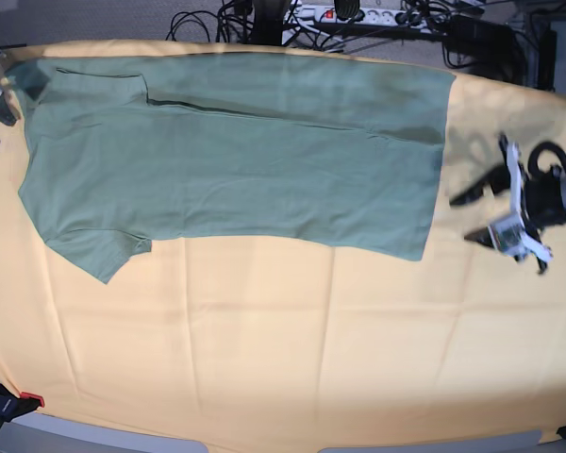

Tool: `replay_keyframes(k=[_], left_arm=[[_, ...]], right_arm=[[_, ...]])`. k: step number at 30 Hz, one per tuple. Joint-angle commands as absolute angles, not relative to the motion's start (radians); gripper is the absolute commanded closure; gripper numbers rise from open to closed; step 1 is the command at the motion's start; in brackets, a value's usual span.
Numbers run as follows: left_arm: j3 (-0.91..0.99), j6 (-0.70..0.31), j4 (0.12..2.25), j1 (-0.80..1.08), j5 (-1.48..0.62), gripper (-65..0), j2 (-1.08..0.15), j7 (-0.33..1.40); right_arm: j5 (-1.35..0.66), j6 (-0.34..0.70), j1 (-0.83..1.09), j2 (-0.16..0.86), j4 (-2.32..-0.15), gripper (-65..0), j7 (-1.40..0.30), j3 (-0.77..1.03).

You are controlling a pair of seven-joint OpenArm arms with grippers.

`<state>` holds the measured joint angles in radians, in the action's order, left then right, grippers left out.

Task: Fold the T-shirt properly
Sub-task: 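Move left gripper to the opposite hem corner, right to sleeve side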

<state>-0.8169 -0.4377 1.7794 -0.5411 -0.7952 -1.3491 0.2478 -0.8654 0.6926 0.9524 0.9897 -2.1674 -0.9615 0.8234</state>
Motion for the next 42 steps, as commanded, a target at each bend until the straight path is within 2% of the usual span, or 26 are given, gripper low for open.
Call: replay_keyframes(k=[1,4,9,12,16,22,27,31,37,39,42], left_arm=[[-0.802,-0.44,1.729,-0.577,-0.837,-31.0,-1.346,0.234],[-0.802,-0.476,1.518,-0.624,-0.968,-31.0,-1.255,0.235],[-0.802,-0.617,1.148,-0.68,-1.202,-31.0,-1.082,0.305],[-0.802,-0.69,0.958,-0.702,-1.262,-31.0,-0.976,0.324],[-0.802,-0.698,0.788,-0.712,-1.339,-31.0,-0.852,0.417],[-0.802,-0.698,0.736,-0.707,-1.359,-31.0,-0.727,0.498],[-0.802,-0.698,0.739,-0.707,-1.427,-31.0,-0.649,0.702],[-0.802,-0.698,0.741,-0.716,-1.484,-31.0,-0.625,0.852],[-0.802,-0.698,0.743,-0.762,-1.484,-30.9,-0.626,0.928],[-0.802,-0.698,0.743,-0.78,-1.484,-26.4,-0.627,0.953],[-0.802,-0.698,0.743,-0.8,-1.484,-9.3,-0.626,0.961]], right_arm=[[-0.868,0.689,0.955,0.991,-2.176,-33.4,-0.958,0.841],[-0.868,0.689,0.955,0.956,-2.176,-33.4,-0.958,0.841],[-0.868,0.688,0.955,0.914,-2.176,-33.4,-0.955,0.841],[-0.868,0.688,0.955,0.909,-2.176,-33.4,-0.954,0.841],[-0.868,0.686,0.955,0.909,-2.176,-33.4,-0.937,0.841],[-0.868,0.656,0.953,0.909,-2.176,-33.4,-0.892,0.841],[-0.867,0.654,0.952,0.909,-2.176,-33.4,-0.873,0.841],[-0.864,0.654,0.952,0.909,-2.176,-33.4,-0.862,0.841],[-0.863,0.633,0.95,0.908,-2.176,-33.4,-0.82,0.841],[-0.86,0.632,0.948,0.904,-2.176,-33.4,-0.805,0.841],[-0.861,0.632,0.921,0.875,-2.176,-33.4,-0.796,0.84]])
